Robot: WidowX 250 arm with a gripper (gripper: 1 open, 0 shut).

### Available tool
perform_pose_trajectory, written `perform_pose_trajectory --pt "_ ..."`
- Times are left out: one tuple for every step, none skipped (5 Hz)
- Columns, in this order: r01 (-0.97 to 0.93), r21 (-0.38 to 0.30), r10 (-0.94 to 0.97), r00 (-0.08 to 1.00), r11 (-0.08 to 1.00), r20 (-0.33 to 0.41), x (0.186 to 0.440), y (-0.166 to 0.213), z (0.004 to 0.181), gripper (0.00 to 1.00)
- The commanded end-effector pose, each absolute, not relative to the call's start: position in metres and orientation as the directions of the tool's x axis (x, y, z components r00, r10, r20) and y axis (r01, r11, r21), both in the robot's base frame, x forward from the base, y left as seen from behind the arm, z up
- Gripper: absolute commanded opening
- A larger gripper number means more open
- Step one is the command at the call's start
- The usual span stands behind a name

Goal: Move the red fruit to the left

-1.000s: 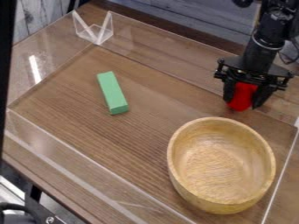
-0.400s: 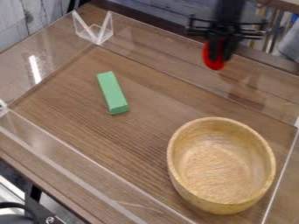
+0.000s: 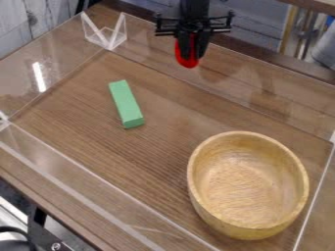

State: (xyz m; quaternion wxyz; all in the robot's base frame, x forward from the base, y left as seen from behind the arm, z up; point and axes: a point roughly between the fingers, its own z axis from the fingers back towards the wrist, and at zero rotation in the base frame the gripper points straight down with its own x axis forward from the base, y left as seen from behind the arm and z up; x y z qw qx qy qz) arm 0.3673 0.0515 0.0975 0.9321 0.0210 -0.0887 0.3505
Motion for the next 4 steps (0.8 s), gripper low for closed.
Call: perform_pose_trajectory --pt "-0.701 -0.055 0.69 0.679 0.711 0.251 0.3695 0.0579 0.1176 0.0" --pt "-0.735 -0.048 0.72 0.648 0.677 0.248 0.3693 0.0548 0.1137 0.0" --pt "-0.765 -0.04 0.748 0.617 0.643 0.245 0.3694 0.0511 0.1089 0.0" --pt "-0.737 -0.03 0.721 0.65 0.675 0.242 0.3703 0.0548 0.1137 0.0"
